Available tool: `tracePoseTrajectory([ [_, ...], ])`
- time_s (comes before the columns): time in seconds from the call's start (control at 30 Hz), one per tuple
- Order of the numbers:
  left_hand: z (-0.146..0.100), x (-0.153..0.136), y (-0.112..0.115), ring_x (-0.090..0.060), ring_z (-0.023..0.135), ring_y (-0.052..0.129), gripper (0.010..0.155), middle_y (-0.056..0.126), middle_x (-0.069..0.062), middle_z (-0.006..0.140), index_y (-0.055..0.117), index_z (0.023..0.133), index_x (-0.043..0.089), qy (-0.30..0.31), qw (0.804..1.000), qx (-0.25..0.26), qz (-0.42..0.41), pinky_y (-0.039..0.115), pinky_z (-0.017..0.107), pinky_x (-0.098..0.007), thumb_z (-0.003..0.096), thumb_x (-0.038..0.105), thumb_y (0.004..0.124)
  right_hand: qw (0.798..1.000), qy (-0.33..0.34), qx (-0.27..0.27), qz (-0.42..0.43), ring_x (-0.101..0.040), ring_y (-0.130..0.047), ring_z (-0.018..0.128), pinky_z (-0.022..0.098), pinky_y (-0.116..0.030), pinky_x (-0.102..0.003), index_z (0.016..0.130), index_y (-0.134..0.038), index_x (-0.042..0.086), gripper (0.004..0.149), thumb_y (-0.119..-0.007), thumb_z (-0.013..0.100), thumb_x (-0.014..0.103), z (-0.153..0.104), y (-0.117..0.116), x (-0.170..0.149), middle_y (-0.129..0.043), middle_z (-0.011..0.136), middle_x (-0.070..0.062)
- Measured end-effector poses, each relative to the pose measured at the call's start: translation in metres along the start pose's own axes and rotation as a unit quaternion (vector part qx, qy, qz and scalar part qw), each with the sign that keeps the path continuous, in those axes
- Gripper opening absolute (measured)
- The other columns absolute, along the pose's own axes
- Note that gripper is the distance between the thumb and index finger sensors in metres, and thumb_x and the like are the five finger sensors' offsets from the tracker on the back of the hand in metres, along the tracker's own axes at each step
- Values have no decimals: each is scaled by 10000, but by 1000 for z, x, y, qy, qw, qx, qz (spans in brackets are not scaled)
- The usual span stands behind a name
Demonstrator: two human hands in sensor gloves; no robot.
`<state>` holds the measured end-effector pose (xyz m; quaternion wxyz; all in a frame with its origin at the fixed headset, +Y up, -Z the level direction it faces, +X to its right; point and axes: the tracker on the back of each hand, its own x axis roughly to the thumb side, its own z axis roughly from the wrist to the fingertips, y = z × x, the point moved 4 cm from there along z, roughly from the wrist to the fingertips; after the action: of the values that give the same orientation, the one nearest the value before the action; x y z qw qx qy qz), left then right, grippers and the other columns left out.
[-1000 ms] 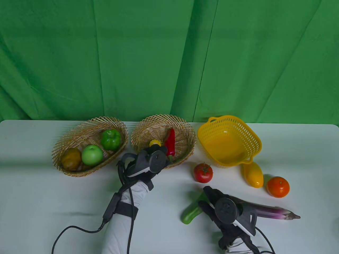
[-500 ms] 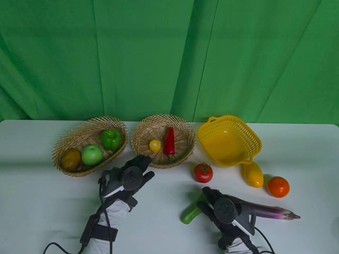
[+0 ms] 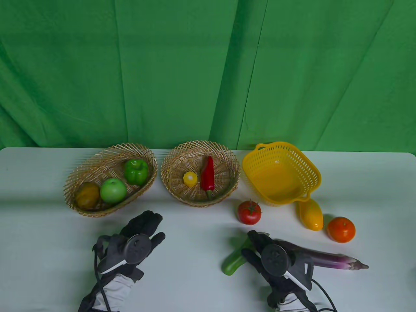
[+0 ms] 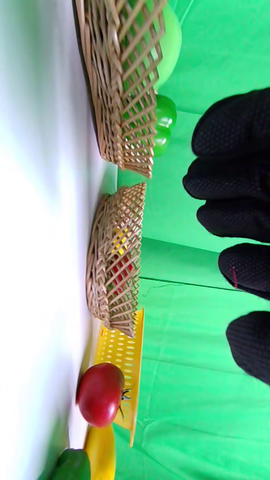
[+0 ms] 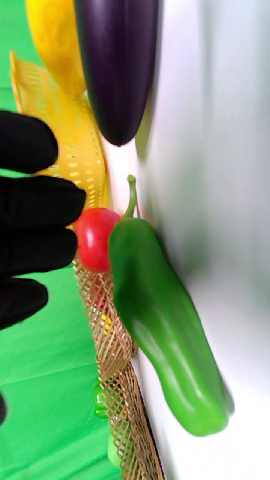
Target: Place 10 objects into 3 containers, with green background
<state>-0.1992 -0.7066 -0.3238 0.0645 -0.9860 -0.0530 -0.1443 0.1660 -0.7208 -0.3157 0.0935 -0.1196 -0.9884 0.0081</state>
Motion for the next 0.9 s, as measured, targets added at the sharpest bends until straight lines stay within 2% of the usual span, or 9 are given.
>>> tracePoseTrajectory([
  [0.3,-28,-19,3,-365,967,837,631,712,-134,1122,567,1114,280,-12,1000,8,8,762,629,-521,555,568,630,1000,-1,-4,-2,-439,-763,937,718,-600,-639,1123,-539,272,699,-528,541,658,-2,0,0,-717,1113,-132],
  [0.63,-34,-32,4,-362,968,840,631,716,-131,1121,572,1112,282,-23,1000,11,-1,761,632,-522,554,570,631,1000,3,-12,-6,-441,-749,950,723,-590,-643,1124,-537,274,699,-528,541,658,-3,3,3,-702,1123,-130],
  [0.9,-38,-37,-5,-364,967,841,633,717,-131,1122,574,1113,283,-24,999,27,-10,760,632,-525,553,573,630,999,8,-32,19,-450,-699,987,751,-553,-642,1124,-532,278,695,-530,540,655,-3,8,-1,-653,1152,-138],
])
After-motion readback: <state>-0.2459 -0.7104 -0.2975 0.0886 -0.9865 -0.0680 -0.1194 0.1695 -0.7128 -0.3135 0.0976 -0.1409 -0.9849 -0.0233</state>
